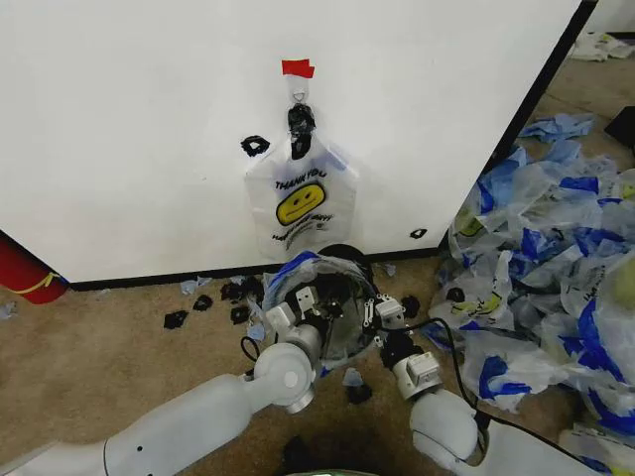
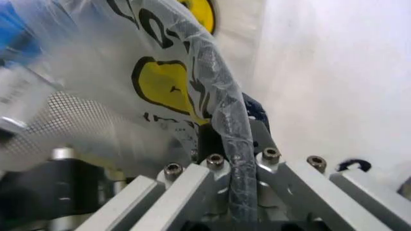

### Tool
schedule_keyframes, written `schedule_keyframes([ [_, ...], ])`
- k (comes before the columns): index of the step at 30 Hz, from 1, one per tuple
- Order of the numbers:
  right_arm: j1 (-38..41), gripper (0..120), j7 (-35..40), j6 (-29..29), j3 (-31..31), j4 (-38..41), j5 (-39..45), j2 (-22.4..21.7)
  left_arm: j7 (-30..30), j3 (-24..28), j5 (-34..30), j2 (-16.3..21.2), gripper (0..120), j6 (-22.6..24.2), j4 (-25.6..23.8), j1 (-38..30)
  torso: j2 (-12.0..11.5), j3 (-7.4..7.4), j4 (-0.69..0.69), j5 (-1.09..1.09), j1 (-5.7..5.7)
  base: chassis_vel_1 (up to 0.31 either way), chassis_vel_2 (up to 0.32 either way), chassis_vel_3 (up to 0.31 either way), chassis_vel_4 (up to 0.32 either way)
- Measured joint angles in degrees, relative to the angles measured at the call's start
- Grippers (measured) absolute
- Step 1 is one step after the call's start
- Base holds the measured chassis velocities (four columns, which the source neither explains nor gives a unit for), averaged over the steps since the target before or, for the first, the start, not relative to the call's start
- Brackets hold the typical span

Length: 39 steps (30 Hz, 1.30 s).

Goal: Pick up the garbage bag from the wall and place it over the trash bin.

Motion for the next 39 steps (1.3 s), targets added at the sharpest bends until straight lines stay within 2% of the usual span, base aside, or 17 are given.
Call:
schedule_keyframes([
  [8, 0.23, 0, 0.69, -0.78, 0.49, -0.83, 0.10, 0.27, -0.33, 0.27, 0.03, -0.63, 0, 0.00, -0.51, 0.21, 0.00, 0.00, 0.00, 0.00, 0.00, 0.000, 0.000, 0.000, 0.000],
  [13, -0.56, 0, 0.66, -0.79, 1.32, -0.39, 0.00, -0.59, -0.32, -0.04, 0.41, 0.44, 0, 0.00, -1.13, 0.25, 0.00, 0.00, -0.01, -0.01, 0.00, 0.000, 0.000, 0.000, 0.000],
  [29, 0.37, 0, 0.61, -0.63, 1.86, -3.02, -0.17, 0.79, -0.69, -3.51, 0.64, 8.29, 0, 0.73, -7.18, 1.95, 0.00, 0.00, 0.00, -0.01, 0.00, 0.000, 0.000, 0.000, 0.000],
  [39, 0.41, 0, 0.59, -0.70, 1.89, -3.80, -0.15, 1.00, -0.63, -5.37, 0.45, 10.04, 0, 0.81, -8.68, 2.74, 0.00, -0.01, -0.01, -0.01, 0.00, 0.000, 0.000, 0.000, 0.000],
])
